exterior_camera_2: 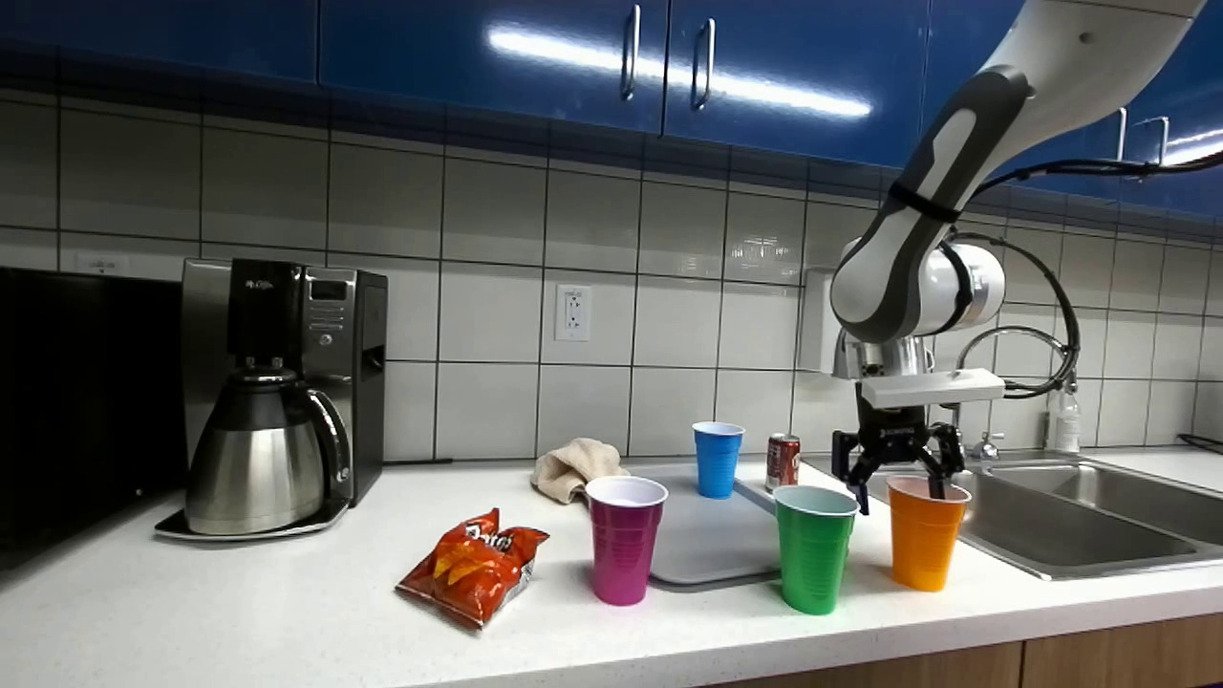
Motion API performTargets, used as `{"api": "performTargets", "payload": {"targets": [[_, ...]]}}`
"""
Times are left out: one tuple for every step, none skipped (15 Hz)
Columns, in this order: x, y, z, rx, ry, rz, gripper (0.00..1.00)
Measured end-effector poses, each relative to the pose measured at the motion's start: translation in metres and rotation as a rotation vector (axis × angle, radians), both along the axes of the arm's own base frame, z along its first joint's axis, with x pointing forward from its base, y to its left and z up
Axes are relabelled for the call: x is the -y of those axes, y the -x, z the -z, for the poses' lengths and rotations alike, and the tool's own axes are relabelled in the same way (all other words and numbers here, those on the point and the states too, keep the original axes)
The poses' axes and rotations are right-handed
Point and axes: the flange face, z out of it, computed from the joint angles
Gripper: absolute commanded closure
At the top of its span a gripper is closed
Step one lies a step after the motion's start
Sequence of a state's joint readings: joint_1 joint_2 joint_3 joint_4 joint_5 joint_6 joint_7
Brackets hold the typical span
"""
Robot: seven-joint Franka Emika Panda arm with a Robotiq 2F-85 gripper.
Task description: Put the green, maroon and yellow cups on the tray
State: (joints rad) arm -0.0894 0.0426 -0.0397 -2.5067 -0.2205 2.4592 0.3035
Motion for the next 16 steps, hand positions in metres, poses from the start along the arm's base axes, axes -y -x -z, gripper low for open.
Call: {"api": "performTargets", "payload": {"targets": [[-0.0003,-0.001,-0.0009,0.002,0.0,-0.001,0.0],[-0.0004,-0.0019,-0.0018,0.005,0.001,-0.001,0.0],[-0.0007,-0.0026,-0.0027,0.005,0.001,-0.002,0.0],[-0.0013,-0.0035,-0.0039,0.007,0.001,-0.003,0.0],[-0.0019,-0.004,-0.005,0.008,0.001,-0.004,0.0],[-0.0025,-0.0042,-0.0054,0.008,0.001,-0.005,0.25],[-0.003,-0.0042,-0.0054,0.008,0.001,-0.006,0.26],[-0.0034,-0.0043,-0.0054,0.008,0.001,-0.007,0.32],[-0.0038,-0.0043,-0.0054,0.008,0.001,-0.008,0.42],[-0.0043,-0.0044,-0.0054,0.008,0.001,-0.009,0.49],[-0.0049,-0.0044,-0.0054,0.008,0.001,-0.01,0.58],[-0.0055,-0.0045,-0.0054,0.008,0.001,-0.012,0.65],[-0.0059,-0.0046,-0.0055,0.008,0.001,-0.013,0.73],[-0.0062,-0.0046,-0.0055,0.008,0.001,-0.013,0.8],[-0.0063,-0.0046,-0.0055,0.008,0.001,-0.014,0.88],[-0.0065,-0.0046,-0.0055,0.008,0.001,-0.014,0.95]]}}
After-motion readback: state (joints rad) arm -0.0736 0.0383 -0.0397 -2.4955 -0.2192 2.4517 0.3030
